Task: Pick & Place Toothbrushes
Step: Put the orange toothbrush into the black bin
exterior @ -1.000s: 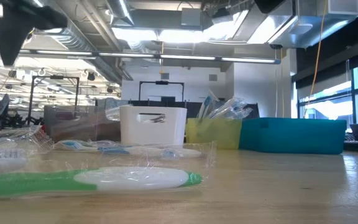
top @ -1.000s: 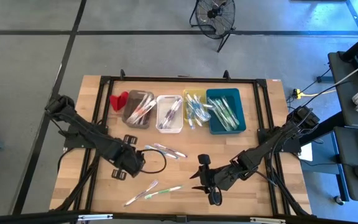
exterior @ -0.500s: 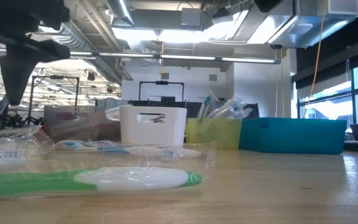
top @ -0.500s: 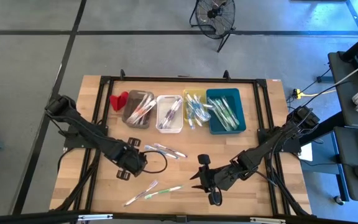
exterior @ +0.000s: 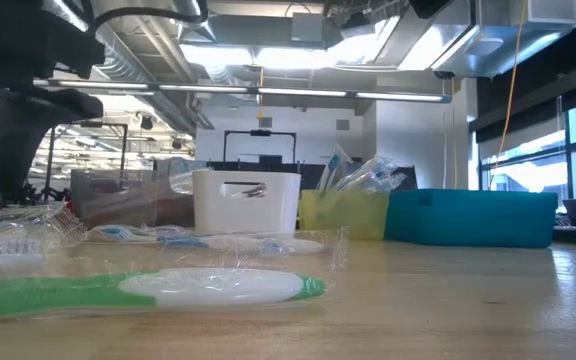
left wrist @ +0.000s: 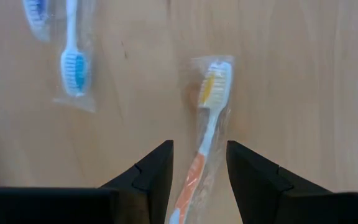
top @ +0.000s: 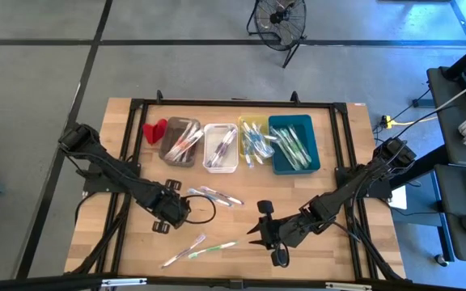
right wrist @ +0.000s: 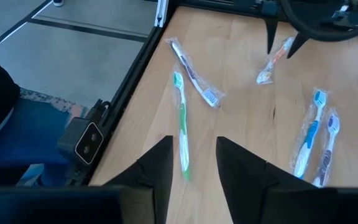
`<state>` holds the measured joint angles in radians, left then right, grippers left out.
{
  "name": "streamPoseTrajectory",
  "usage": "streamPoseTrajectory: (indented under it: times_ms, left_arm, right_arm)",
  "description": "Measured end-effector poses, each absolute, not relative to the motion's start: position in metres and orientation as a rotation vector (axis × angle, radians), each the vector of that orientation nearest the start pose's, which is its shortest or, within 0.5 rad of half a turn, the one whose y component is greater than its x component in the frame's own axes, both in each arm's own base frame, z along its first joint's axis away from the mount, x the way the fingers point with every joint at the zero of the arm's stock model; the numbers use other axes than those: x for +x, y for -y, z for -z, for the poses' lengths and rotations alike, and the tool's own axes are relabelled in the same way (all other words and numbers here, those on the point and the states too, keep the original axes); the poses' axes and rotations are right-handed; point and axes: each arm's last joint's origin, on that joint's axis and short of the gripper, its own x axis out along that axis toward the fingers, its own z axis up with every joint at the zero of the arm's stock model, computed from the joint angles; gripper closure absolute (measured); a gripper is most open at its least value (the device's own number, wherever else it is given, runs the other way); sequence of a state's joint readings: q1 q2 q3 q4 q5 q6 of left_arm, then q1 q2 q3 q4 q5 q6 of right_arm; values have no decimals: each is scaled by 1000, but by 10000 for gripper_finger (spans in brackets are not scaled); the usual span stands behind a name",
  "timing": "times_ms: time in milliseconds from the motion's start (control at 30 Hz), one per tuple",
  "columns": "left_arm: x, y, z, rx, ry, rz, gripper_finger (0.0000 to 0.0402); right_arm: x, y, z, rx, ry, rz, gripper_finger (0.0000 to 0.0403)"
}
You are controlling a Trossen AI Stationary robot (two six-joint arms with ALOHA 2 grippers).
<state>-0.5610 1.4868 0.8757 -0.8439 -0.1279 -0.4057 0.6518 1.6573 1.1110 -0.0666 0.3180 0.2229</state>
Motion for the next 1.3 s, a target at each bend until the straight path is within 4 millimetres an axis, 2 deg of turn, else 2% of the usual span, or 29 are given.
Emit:
streamPoseTrajectory:
  times_ms: [200, 800, 1033, 1167, 1300]
  left_arm:
    - [205, 126, -168, 122, -1409, 108, 258]
    - [190, 120, -145, 140, -1446, 73, 258]
    - [185, 115, -135, 136, -1457, 16, 260]
    - [185, 115, -129, 121, -1486, -5, 283]
    - [187, 116, -127, 158, -1480, 35, 338]
  right_arm:
    - [293, -212, -236, -75, -574, -257, 282]
    - [293, -212, -236, -75, -573, -254, 250]
    - [293, -212, -236, -73, -571, -254, 256]
    - [293, -212, -236, -72, -571, -254, 267]
    - [293, -212, -236, -72, -571, -254, 278]
